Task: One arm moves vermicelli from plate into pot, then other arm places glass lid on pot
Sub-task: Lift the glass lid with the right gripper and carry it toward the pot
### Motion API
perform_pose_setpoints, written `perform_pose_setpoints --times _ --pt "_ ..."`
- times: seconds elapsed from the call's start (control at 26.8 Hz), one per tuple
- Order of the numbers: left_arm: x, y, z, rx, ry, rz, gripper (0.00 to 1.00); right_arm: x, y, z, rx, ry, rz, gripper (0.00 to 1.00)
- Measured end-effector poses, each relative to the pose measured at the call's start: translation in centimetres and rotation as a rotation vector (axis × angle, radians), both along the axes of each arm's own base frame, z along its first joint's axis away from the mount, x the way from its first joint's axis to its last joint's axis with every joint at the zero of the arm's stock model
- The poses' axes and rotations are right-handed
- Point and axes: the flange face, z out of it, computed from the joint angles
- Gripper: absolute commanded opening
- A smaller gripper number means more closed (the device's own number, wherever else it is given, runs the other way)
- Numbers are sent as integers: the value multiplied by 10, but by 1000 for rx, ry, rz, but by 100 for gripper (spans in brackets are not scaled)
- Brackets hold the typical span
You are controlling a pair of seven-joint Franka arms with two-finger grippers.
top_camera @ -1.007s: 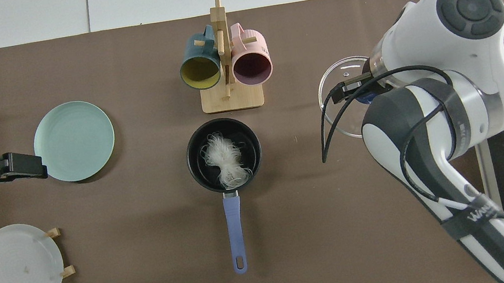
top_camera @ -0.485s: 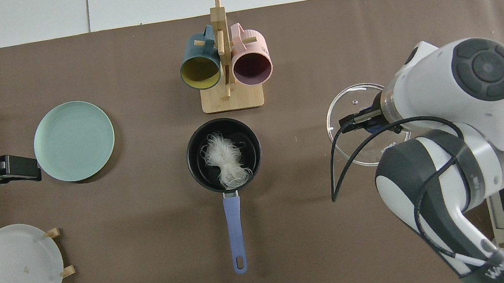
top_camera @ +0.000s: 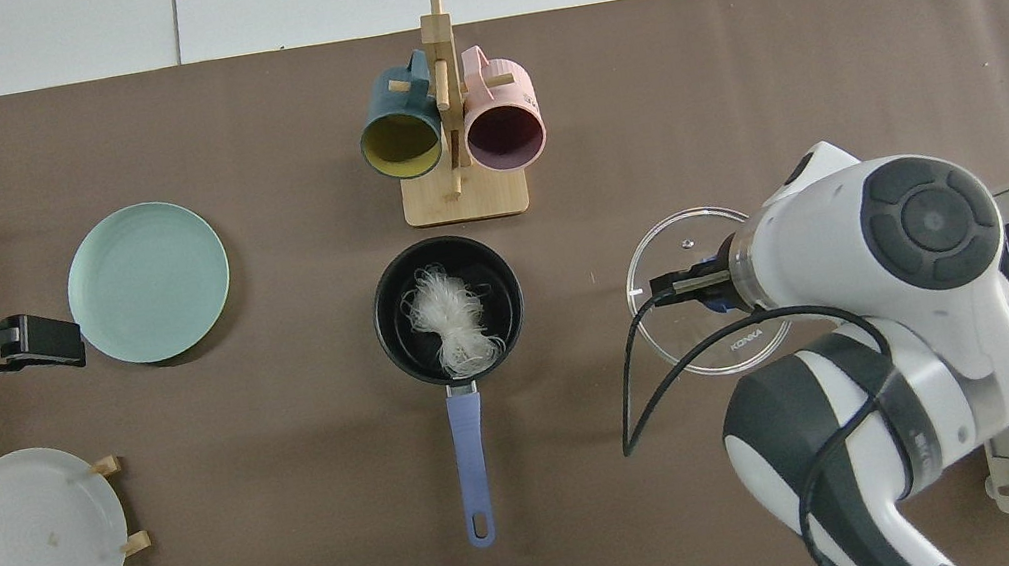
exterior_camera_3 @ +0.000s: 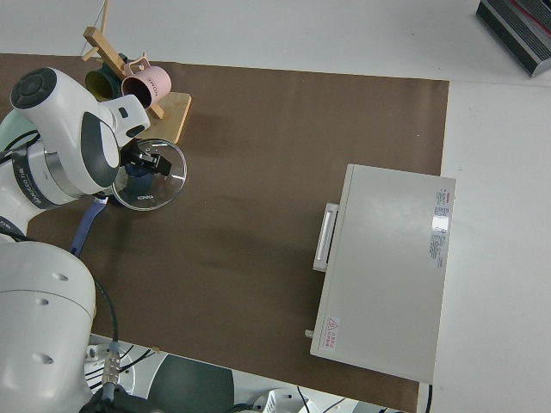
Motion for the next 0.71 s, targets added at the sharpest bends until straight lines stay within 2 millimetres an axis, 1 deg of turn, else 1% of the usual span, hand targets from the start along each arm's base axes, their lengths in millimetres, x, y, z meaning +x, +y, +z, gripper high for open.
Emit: perform_pose_setpoints --times 0.11,0.26,0.37,0.6,0.71 --pt "0 1 0 0 -1 2 100 2 23 0 17 10 -19 0" --pt "0 2 1 0 -1 4 100 4 55 -14 31 37 -45 0" --pt "0 2 1 0 -2 3 100 5 88 -20 36 38 -62 0" --pt "0 1 1 0 -2 2 100 13 146 -16 20 49 -90 0" --pt "0 1 1 0 -2 2 100 20 163 -16 20 48 -94 0"
